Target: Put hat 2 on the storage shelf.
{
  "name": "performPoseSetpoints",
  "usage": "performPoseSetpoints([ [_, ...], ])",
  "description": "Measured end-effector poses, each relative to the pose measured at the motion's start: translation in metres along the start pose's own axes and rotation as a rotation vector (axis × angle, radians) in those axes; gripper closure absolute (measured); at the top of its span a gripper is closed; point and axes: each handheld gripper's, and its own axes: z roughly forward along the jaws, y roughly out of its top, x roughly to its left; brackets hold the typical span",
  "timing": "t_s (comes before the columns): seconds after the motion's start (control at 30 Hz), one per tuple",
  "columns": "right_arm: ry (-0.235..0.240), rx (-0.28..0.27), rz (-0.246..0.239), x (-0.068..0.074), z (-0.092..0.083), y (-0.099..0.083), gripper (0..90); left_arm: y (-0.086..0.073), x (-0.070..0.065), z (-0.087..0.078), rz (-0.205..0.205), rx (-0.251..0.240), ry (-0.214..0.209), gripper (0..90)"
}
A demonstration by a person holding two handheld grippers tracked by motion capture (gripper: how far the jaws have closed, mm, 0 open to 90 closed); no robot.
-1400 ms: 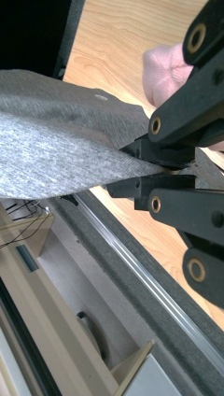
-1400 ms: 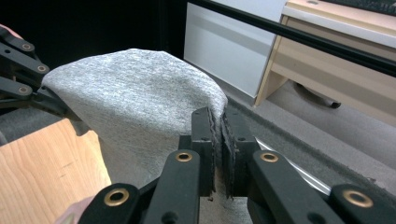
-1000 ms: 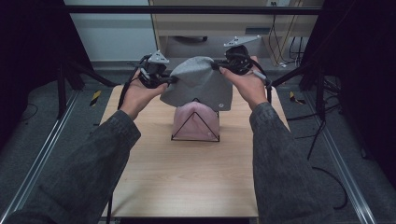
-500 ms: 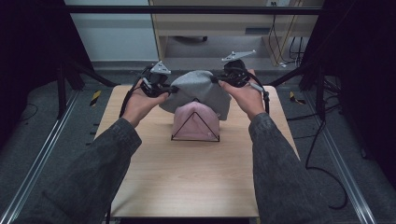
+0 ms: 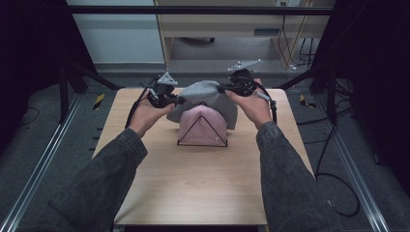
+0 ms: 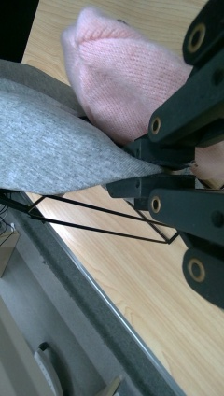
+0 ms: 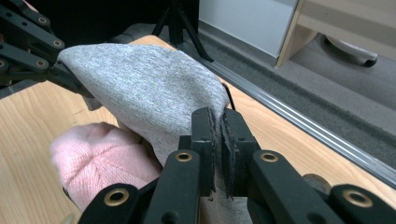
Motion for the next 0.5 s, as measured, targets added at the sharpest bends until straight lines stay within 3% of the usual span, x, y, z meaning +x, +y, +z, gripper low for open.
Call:
performPoseSetpoints([
  [0.5, 0.012, 0.049, 0.009, 0.002, 0.016, -0.017, 84.8, -0.018, 0.002, 0.013, -0.021, 0.029, -0.017, 86.2],
])
